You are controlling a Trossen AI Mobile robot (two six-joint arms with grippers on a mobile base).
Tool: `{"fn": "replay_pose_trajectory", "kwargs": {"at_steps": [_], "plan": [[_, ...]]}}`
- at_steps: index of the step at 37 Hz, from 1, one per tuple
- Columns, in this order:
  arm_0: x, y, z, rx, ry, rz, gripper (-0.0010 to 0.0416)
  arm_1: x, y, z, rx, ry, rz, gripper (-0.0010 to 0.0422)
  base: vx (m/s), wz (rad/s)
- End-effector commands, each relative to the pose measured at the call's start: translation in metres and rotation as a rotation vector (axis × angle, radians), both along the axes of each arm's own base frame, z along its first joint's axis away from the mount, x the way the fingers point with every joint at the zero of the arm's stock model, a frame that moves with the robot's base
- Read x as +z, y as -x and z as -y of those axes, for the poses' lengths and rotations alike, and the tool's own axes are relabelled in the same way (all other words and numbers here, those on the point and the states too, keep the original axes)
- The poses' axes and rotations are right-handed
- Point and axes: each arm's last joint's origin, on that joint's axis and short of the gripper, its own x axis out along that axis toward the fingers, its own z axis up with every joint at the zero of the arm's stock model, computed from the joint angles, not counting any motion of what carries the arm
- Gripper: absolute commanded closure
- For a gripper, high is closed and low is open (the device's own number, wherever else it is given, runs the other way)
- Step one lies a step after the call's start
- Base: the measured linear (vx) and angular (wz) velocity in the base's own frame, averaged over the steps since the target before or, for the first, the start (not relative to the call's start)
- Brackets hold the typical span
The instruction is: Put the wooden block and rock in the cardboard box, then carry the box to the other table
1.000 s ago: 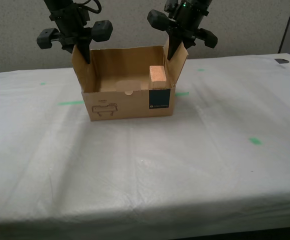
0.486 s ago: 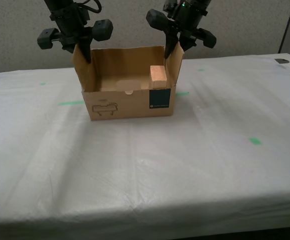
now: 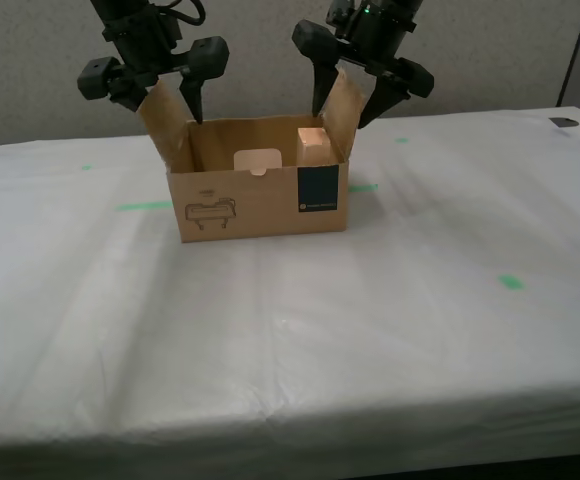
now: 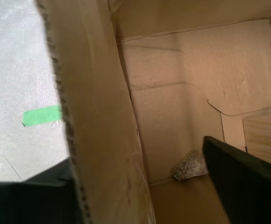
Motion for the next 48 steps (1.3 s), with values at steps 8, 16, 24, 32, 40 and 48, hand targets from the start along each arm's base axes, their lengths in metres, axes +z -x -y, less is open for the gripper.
{"fn": "replay_pose_trajectory", "kwargs": {"at_steps": [8, 16, 24, 32, 40, 48], "plan": [[0.001, 0.000, 0.000, 0.018, 0.000, 0.006, 0.0036, 0.001, 0.001, 0.000, -0.003, 0.002, -0.003, 0.0010, 0.000, 0.000], [0.001, 0.000, 0.000, 0.018, 0.001, 0.006, 0.0042, 0.001, 0.001, 0.000, -0.004, 0.001, -0.005, 0.0043, 0.000, 0.000], [0.013, 0.003, 0.001, 0.018, -0.010, 0.028, 0.0009, 0.010, 0.005, -0.001, -0.009, 0.002, 0.005, 0.0012, 0.000, 0.000], [0.043, 0.011, 0.007, -0.004, 0.011, 0.104, 0.0007, 0.038, 0.015, -0.005, -0.025, 0.015, 0.068, 0.0017, 0.000, 0.000], [0.077, 0.027, 0.016, -0.013, 0.027, 0.146, 0.0007, 0.080, 0.041, -0.013, -0.028, 0.024, 0.104, 0.0014, 0.000, 0.000], [0.118, 0.049, 0.027, 0.007, 0.006, 0.210, 0.0007, 0.127, 0.074, -0.022, -0.038, 0.054, 0.205, 0.0014, 0.000, 0.000]]}}
